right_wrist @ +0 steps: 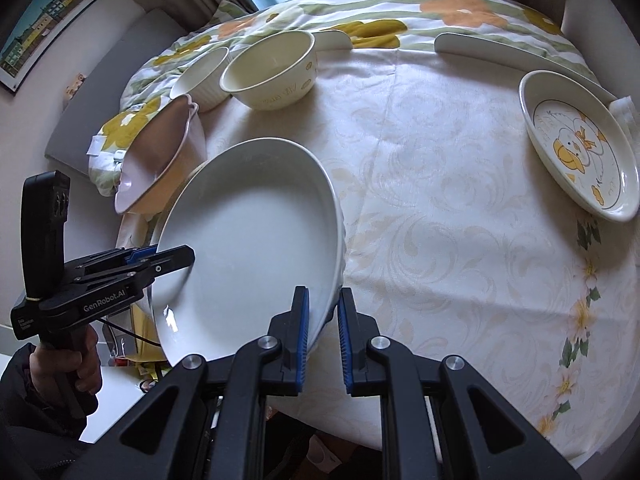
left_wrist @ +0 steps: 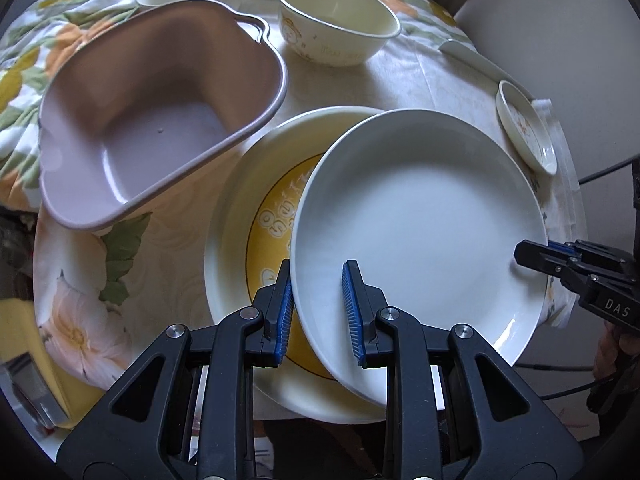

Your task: Organize plates and bowls

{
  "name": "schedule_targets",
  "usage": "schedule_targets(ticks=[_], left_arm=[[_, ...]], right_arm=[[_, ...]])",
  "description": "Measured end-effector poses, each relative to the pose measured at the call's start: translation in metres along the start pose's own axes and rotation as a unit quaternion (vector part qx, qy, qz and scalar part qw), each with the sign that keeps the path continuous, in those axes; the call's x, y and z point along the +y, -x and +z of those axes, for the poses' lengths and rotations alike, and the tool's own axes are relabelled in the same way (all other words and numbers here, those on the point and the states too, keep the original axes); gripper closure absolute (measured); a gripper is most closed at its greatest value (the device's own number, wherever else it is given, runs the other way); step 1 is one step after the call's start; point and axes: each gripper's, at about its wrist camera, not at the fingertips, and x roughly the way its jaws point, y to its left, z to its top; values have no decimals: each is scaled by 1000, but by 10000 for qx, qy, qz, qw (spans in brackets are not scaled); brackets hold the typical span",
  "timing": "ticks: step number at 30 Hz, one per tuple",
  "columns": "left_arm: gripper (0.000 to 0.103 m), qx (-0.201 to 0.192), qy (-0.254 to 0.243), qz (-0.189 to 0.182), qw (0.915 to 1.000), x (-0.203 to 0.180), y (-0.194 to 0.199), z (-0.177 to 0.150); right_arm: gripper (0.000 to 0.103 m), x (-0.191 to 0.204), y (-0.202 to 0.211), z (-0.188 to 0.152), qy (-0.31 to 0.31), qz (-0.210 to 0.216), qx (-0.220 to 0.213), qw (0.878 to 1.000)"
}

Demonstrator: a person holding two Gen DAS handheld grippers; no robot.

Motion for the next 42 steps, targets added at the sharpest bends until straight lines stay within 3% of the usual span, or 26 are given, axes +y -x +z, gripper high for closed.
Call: schedule_targets(ticks=[8, 11, 16, 20, 30, 37, 42], left_arm=[[82, 5, -458, 365, 9983, -9, -10, 0], [82, -65, -737, 689, 9949, -15, -8, -2], [82, -193, -1300, 1398, 9814, -28, -5, -7], [82, -308, -1615, 1725, 9712, -32, -3, -14], [82, -429, -1764, 1934, 9642, -34, -1, -18], [82, -542, -1883, 2228, 9550, -37, 4, -22], [82, -558, -1826, 2170, 9573, -33, 6, -21]], right_arm=[[90, 7, -3, -2, -72, -158, -50, 9998], [90, 9, -4, -2, -79, -170, -74, 9998], [90, 17, -9, -2, 71, -307, -99, 9995], [90, 26, -13, -3, 347, -620, -163, 9973], [90, 40, -21, -7, 773, -1126, -233, 9904], [90, 47, -22, -7, 935, -1243, -299, 9874], [90, 50, -25, -5, 992, -1303, -321, 9860]])
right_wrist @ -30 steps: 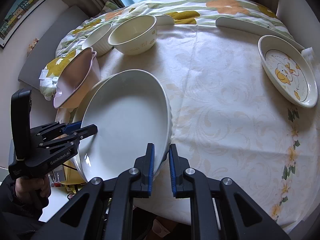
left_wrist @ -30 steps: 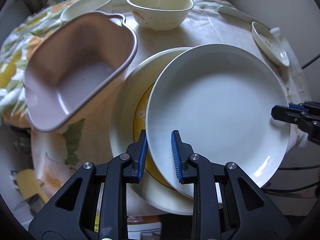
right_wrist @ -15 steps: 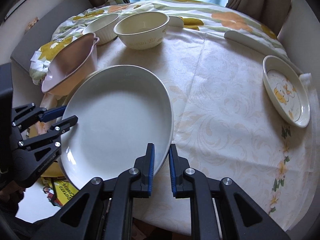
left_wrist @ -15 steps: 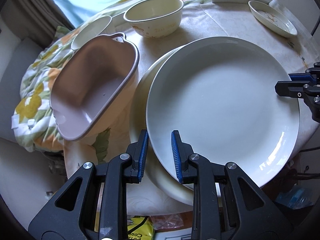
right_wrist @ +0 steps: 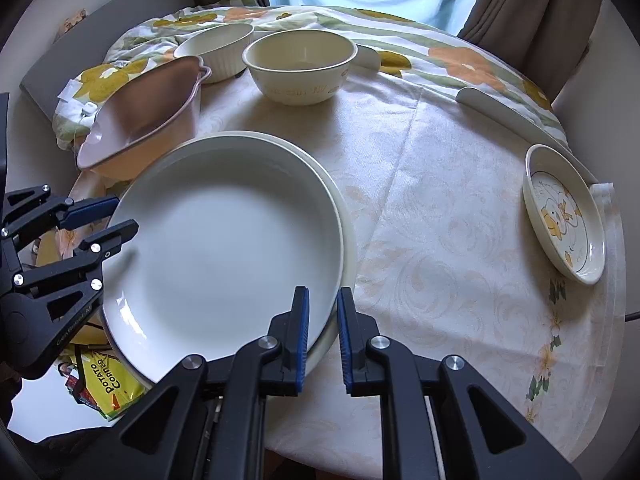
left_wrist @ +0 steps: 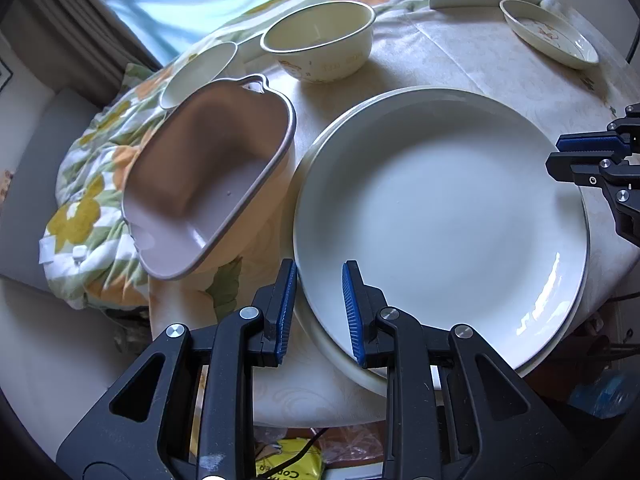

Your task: Organize plates and bowls

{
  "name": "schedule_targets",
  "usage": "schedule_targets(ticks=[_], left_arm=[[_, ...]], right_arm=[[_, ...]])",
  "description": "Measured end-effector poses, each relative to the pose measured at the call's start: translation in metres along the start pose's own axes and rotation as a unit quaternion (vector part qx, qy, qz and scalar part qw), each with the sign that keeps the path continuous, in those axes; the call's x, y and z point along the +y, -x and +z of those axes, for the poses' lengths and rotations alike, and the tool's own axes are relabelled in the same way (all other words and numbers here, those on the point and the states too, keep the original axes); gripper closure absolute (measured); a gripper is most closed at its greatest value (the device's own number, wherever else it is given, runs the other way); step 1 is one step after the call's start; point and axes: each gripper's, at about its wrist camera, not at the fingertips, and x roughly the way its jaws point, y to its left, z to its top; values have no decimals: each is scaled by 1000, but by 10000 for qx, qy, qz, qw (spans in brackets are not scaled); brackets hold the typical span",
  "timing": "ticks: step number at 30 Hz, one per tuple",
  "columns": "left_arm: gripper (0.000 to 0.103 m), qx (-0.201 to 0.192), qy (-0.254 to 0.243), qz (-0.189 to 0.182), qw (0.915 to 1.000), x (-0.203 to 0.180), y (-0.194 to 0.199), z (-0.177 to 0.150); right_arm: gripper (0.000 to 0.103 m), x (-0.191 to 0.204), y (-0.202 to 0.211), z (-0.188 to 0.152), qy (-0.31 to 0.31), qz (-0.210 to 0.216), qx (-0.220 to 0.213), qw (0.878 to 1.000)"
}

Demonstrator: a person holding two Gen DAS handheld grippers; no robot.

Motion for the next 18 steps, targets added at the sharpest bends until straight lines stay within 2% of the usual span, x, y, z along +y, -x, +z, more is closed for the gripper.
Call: schedule_targets(ticks=[8, 12, 18], left_arm=[[82, 5, 140, -79, 9999, 4, 0, 1], [82, 60, 169, -65, 9998, 6, 2, 3], [82, -316, 350, -312, 9984, 21, 31, 15]], right_arm=[[90, -2, 0, 1, -44, 50, -14, 10000], [90, -9, 3, -1, -328, 237, -45, 9992], [90, -26, 29, -2, -864, 351, -324, 9951]])
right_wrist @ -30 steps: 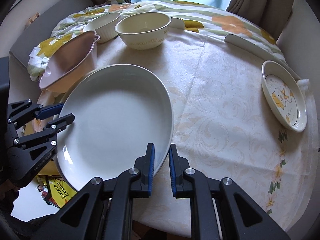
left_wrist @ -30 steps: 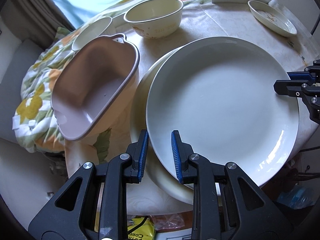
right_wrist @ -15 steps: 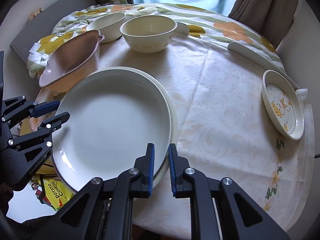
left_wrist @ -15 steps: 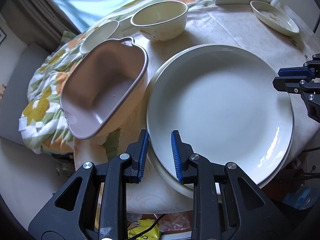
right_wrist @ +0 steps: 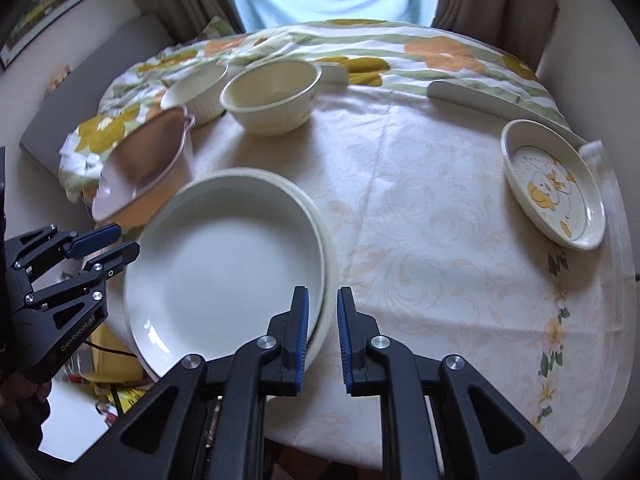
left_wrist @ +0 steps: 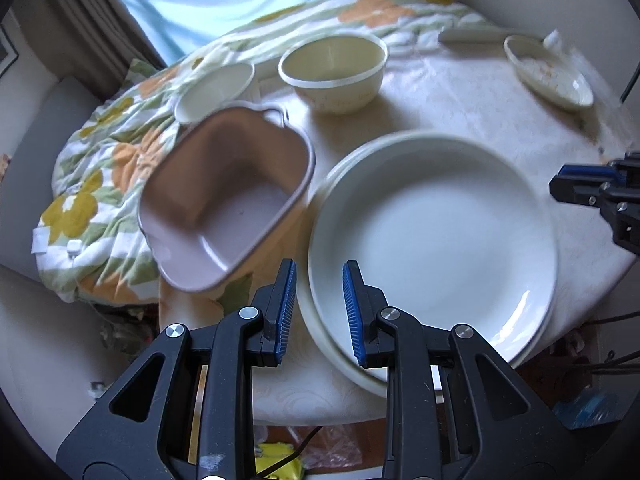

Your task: Organize plates and bowls

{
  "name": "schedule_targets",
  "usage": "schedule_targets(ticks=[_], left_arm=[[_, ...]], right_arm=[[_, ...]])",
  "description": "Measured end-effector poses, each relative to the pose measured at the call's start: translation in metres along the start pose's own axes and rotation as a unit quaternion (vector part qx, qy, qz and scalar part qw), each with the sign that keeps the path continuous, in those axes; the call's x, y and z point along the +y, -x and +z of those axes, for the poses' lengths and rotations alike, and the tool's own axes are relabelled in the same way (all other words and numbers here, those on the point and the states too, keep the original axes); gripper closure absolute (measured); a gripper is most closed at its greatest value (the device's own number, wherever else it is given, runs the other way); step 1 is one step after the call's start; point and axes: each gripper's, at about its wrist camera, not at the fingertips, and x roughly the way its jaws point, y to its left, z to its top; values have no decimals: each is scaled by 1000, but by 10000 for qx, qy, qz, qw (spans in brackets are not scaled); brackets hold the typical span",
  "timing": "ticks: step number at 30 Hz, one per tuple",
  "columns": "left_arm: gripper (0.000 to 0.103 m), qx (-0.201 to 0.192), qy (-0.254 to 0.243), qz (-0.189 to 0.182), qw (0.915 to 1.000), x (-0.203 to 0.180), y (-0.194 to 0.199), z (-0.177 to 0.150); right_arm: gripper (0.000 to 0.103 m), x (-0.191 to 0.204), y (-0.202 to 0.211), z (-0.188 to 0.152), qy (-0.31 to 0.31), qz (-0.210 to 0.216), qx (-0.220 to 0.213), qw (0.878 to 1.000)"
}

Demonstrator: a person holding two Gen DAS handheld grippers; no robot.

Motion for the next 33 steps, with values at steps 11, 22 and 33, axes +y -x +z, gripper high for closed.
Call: schedule_targets(ticks=[11, 22, 33], left_arm=[[80, -917, -263, -1137, 9889, -16, 48, 77], [1, -951, -1070, -2417, 9597, -115, 25, 179], [2, 355, -1308, -3215, 9371, -200, -108, 269]], right_arm=[[18, -48, 99, -11, -1256, -333, -1238, 9838], [3, -138, 134, -25, -2472, -756, -1493, 9544], [7, -252, 54, 8, -3555, -337, -1180, 9266]])
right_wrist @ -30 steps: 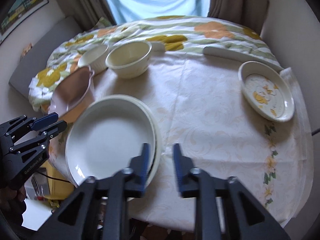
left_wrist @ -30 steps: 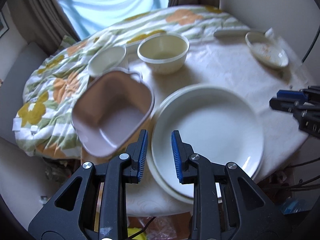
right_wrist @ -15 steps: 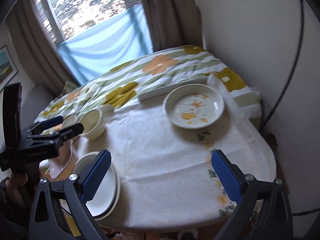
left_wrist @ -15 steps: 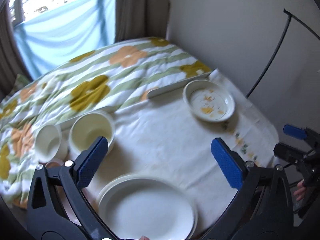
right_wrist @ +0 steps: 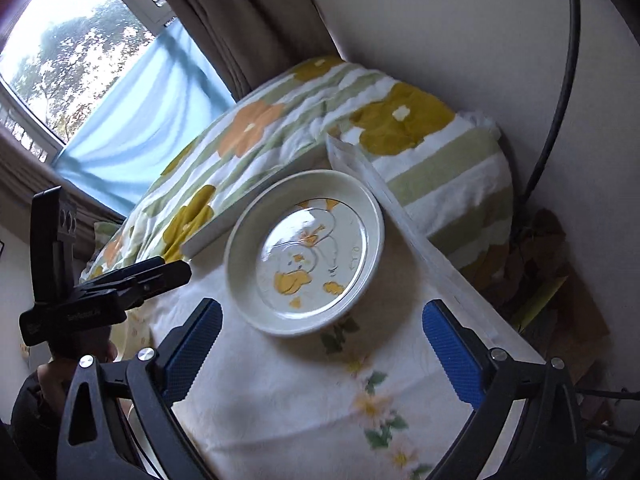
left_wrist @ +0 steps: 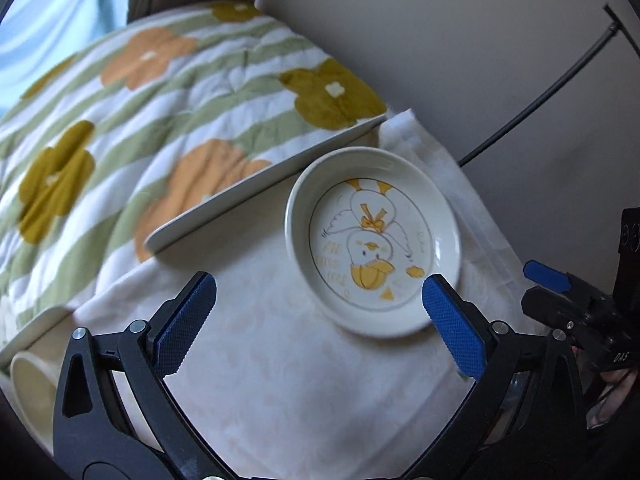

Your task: Organize plates and bowls

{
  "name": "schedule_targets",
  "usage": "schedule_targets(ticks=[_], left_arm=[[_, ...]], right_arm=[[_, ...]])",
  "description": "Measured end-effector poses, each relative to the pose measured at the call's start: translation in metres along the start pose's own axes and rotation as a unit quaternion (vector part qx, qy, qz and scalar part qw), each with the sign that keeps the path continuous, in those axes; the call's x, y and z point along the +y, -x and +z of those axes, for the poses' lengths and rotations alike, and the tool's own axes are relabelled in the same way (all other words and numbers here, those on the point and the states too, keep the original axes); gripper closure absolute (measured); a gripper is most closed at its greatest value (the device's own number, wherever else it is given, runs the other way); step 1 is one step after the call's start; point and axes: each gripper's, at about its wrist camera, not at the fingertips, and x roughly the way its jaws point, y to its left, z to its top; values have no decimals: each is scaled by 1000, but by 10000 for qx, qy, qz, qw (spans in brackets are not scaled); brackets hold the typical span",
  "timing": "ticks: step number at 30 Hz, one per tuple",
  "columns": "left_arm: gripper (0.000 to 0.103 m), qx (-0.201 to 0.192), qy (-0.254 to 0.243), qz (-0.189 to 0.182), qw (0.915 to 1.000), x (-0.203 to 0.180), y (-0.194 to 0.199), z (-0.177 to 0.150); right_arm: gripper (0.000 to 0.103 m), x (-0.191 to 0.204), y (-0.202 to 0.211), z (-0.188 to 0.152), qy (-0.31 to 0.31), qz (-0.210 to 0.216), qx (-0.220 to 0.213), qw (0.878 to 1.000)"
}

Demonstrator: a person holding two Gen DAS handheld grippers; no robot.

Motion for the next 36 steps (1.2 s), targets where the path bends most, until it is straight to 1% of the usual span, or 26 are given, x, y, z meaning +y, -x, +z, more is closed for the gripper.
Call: schedule_targets(ticks=[1, 2, 3, 4, 5, 6, 8, 10, 11, 12, 13, 14, 15, 16, 17, 18, 19, 25, 28, 32, 36], left_arm=[[4, 69, 2, -50, 10000, 2, -12, 5], [10, 157, 1, -74, 9998, 4, -23, 9], [19, 228, 1, -59, 9997, 6, -32, 11], [24, 309, -9, -50, 9995, 7, -41, 13], [33, 373, -28, -66, 9993, 8, -47, 15], [39, 429, -50, -69, 9990, 8, -55, 18], [41, 492, -75, -35, 9988, 10, -64, 21], [46, 515, -92, -42, 9986, 11, -71, 23], [52, 516, -107, -34, 9986, 12, -74, 24], [55, 498, -147, -12, 9987, 12, -75, 25], [58, 465, -208, 19, 9987, 11, -75, 26], [66, 446, -270, 53, 9986, 10, -76, 28], [75, 456, -338, 83, 9984, 8, -77, 30], [79, 470, -397, 96, 9981, 7, -79, 31], [81, 466, -434, 101, 9979, 6, -79, 31], [81, 451, -474, 136, 9978, 5, -80, 31], [81, 427, -492, 152, 9978, 5, -80, 31], [81, 384, -520, 218, 9977, 2, -79, 30], [81, 282, -523, 226, 9980, 0, -71, 31], [81, 132, -512, 259, 9983, -5, -52, 32], [81, -55, -505, 296, 9983, -10, -23, 29]], right_arm=[[12, -5, -10, 3, -42, 15, 63, 10000], [23, -9, -21, 6, -92, 47, 150, 9998], [28, -12, -30, 7, -123, 63, 221, 9997], [35, -16, -39, 9, -152, 44, 287, 9995], [40, -18, -45, 11, -171, 20, 322, 9993], [42, -22, -52, 12, -209, 6, 347, 9992], [42, -29, -60, 14, -323, 2, 366, 9988], [44, -33, -66, 15, -402, 16, 341, 9986], [49, -34, -69, 16, -415, -11, 337, 9986], [56, -34, -72, 16, -419, -33, 336, 9985], [60, -33, -75, 16, -425, -47, 329, 9985], [68, -33, -77, 15, -437, -54, 327, 9985], [72, -32, -79, 15, -446, -66, 338, 9984], [73, -31, -79, 14, -444, -103, 288, 9985], [78, -30, -79, 14, -424, -152, 242, 9987], [83, -29, -81, 14, -415, -195, 247, 9986], [84, -29, -81, 14, -421, -257, 207, 9986], [84, -32, -80, 15, -451, -191, 201, 9986], [84, -32, -75, 16, -402, -121, 125, 9990], [84, -27, -65, 19, -282, -58, 66, 9996], [84, -16, -46, 24, -165, 40, -97, 9998]])
